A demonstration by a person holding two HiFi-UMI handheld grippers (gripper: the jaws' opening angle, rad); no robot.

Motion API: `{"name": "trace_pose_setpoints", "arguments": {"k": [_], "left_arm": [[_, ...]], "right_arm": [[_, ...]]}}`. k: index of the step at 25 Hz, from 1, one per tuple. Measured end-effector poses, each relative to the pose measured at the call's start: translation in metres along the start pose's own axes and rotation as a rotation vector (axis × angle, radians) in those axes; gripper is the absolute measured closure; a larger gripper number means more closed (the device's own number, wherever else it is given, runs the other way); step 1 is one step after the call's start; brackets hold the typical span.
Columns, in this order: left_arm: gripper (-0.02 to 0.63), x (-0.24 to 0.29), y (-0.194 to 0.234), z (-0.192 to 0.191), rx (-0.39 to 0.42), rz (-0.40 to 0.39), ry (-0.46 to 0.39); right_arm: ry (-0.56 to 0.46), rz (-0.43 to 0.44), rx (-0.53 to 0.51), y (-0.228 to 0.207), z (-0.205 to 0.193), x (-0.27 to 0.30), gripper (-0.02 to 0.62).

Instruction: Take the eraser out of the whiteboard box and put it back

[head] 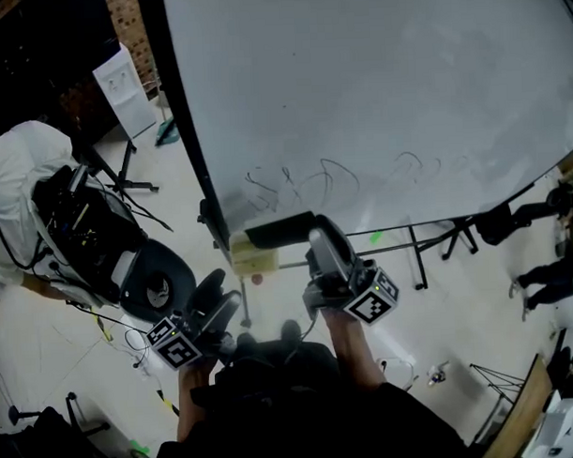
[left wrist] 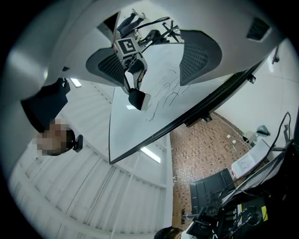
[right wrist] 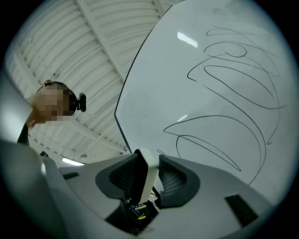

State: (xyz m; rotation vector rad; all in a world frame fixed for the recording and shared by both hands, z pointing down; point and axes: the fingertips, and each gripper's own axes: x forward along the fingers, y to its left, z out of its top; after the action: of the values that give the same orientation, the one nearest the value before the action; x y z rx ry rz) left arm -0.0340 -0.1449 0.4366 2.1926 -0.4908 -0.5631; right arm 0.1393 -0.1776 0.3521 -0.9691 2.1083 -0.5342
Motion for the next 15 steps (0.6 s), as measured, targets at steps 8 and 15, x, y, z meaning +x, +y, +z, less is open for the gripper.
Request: {"name": "trace_pose_setpoints", "arguments": {"k": [8,15], "left_arm": [[0.239,0.002,-0.009,0.004,-0.015,-0.030,-0.015],[0.239,0.005,-0.013,0.004,-0.027,-0.050,-0.018]], "right_arm": [[-0.132,0.028,0.090,0.013,0.032,-0.001,0.430],[-0.199,0.051,0.152,0.015,0.046,-0.006,0.430]]}}
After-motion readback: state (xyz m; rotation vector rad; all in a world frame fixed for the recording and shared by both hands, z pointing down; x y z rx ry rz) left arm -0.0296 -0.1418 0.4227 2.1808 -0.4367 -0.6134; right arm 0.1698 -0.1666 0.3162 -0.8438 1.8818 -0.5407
